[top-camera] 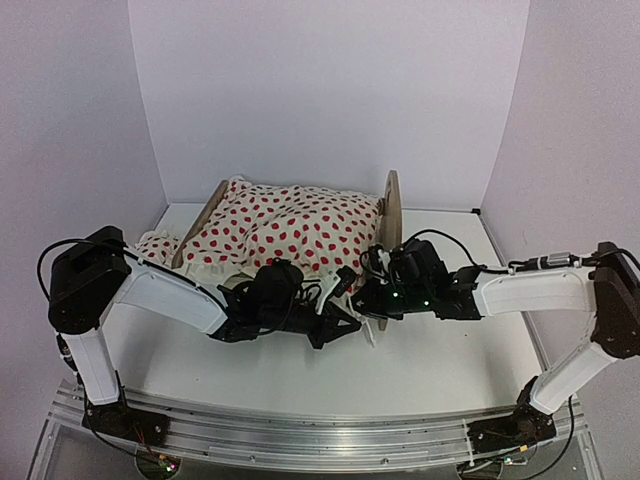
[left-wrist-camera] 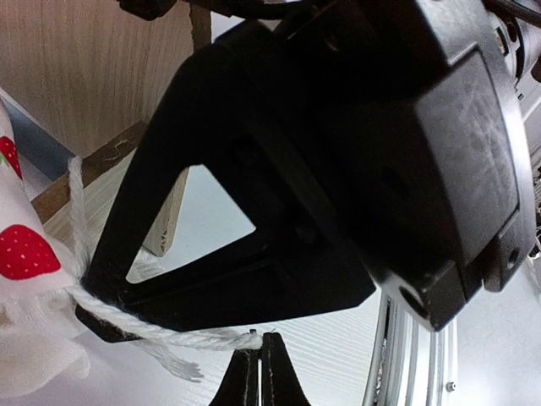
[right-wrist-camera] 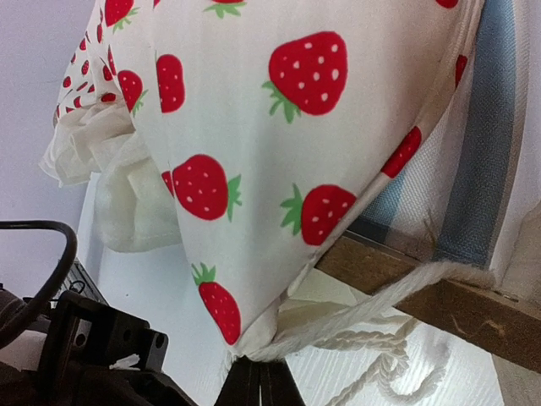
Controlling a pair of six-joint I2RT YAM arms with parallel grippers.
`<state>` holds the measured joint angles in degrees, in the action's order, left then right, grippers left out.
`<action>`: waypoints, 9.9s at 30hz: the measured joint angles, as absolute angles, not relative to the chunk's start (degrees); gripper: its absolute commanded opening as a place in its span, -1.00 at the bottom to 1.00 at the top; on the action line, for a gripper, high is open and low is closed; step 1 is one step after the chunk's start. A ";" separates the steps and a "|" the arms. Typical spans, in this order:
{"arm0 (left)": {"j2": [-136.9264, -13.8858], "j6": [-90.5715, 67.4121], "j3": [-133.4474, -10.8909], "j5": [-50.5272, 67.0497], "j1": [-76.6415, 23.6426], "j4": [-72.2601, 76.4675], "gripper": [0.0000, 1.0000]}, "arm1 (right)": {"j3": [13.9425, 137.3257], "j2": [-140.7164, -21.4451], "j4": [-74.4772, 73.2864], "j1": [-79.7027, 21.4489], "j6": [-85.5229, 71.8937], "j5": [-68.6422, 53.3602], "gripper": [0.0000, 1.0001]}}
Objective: Set up the pet bed
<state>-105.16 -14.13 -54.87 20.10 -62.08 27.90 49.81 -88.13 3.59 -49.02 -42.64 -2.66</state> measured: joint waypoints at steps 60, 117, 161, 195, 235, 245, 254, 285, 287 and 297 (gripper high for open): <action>-114.50 14.10 -53.54 12.30 -57.28 43.62 -0.60 | 38.57 -89.39 24.49 -52.14 -34.22 14.16 -1.00; -115.39 24.13 -55.92 19.38 -53.56 44.05 -0.53 | 38.87 -94.90 37.90 -52.14 -32.15 14.13 -1.00; -104.82 27.61 -48.87 7.08 -58.35 40.58 -0.33 | 38.23 -94.76 34.96 -52.18 -48.13 7.75 -1.00; -104.33 38.14 -44.99 8.00 -60.31 39.69 -0.39 | 38.13 -94.72 34.83 -52.18 -49.78 1.63 -1.00; -103.34 34.48 -45.80 7.38 -59.01 39.01 -1.00 | 41.52 -78.78 1.89 -52.88 -44.05 5.05 -0.21; -103.32 34.48 -45.80 7.55 -58.86 39.03 -1.00 | 35.12 -88.45 11.68 -58.31 -41.97 11.32 -0.08; -103.24 34.48 -45.80 7.81 -58.81 39.03 -1.00 | 34.96 -97.36 27.10 -58.78 -35.93 16.80 -0.03; -99.28 34.64 -45.60 8.32 -57.29 33.77 -1.00 | 31.72 -87.05 22.09 -58.92 -29.33 25.29 -1.00; -98.40 34.65 -45.60 8.85 -57.25 32.55 -1.00 | 34.88 -79.81 14.96 -58.94 -27.62 25.66 -1.00; -98.52 36.77 -43.62 16.72 -57.62 24.32 -1.00 | 51.13 -68.09 -7.01 -58.52 -13.73 34.00 -1.00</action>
